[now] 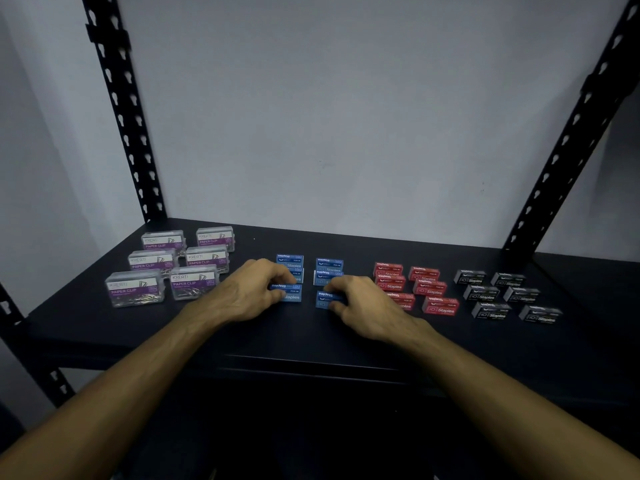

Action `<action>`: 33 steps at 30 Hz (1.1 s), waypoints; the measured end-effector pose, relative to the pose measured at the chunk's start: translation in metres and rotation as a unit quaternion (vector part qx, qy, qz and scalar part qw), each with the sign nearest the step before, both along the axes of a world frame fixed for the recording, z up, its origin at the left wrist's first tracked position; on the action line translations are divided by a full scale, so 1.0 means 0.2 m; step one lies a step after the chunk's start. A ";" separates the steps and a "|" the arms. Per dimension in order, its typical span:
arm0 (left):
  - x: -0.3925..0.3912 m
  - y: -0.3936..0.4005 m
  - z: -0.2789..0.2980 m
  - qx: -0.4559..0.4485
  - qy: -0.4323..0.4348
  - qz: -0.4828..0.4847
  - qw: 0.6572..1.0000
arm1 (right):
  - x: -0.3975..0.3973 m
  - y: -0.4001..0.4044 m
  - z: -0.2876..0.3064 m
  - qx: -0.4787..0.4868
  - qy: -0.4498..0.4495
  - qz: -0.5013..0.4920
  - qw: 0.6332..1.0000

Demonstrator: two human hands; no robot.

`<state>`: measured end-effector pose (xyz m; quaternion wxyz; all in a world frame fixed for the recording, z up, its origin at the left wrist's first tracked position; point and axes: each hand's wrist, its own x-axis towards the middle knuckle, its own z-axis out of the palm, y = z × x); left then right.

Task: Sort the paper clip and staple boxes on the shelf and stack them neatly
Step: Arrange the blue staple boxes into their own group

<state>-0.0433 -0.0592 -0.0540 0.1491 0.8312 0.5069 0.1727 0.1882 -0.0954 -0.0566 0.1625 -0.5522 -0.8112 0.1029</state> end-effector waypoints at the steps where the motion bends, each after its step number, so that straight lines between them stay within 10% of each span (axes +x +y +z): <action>1: 0.00 0.01 -0.01 0.000 0.002 0.002 1.000 | 0.00 0.01 0.00 0.001 0.001 0.001 1.000; 33: -0.15 -0.09 0.16 0.070 -0.027 0.014 0.997 | -0.11 -0.02 0.08 0.124 -0.029 0.003 0.992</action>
